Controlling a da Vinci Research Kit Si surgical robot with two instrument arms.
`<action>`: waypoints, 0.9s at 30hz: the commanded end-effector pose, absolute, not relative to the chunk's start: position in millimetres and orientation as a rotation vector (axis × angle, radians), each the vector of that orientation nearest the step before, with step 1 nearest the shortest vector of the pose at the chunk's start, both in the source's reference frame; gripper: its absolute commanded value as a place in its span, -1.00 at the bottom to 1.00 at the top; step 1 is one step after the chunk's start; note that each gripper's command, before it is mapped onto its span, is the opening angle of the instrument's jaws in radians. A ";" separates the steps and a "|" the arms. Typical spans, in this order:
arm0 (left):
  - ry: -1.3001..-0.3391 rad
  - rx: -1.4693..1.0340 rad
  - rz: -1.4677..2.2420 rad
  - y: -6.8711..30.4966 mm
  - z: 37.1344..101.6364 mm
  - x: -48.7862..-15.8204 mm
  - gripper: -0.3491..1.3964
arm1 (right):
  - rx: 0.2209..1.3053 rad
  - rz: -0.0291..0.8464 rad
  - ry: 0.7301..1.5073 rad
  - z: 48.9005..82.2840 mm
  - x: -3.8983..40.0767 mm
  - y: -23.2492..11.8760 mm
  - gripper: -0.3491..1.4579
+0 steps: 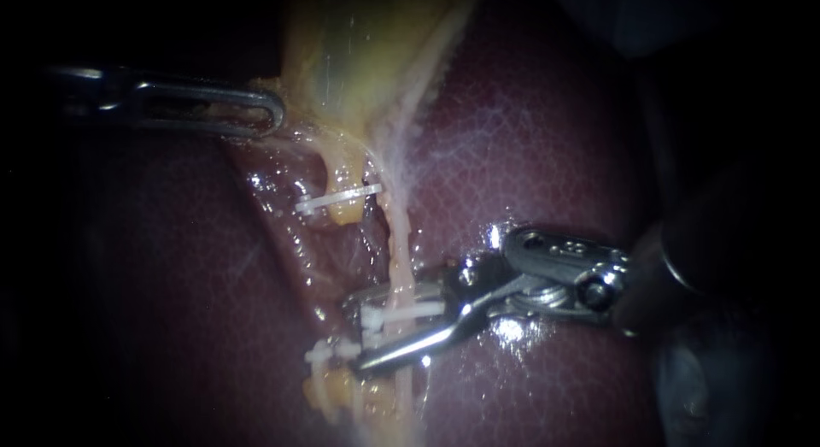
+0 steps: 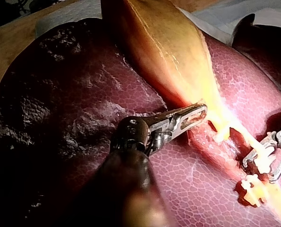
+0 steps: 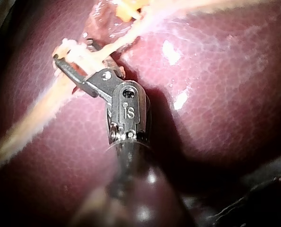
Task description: Going back second clip right tube
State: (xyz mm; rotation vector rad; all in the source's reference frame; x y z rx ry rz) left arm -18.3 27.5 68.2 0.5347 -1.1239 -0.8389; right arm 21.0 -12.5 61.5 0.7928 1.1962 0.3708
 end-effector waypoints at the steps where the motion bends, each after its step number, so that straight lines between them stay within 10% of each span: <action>1: -1.124 0.535 -0.839 27.5 68.1 -18.3 -1.00 | 0.754 0.352 1.202 61.4 20.8 -12.4 -0.06; 14: -1.124 0.535 -0.838 27.5 68.1 -18.1 -1.00 | 0.375 0.239 1.223 57.8 12.4 -9.6 -0.06; 27: -1.124 0.534 -0.838 27.4 68.1 -18.3 -1.00 | 0.373 0.214 1.056 53.1 8.8 -6.1 -0.06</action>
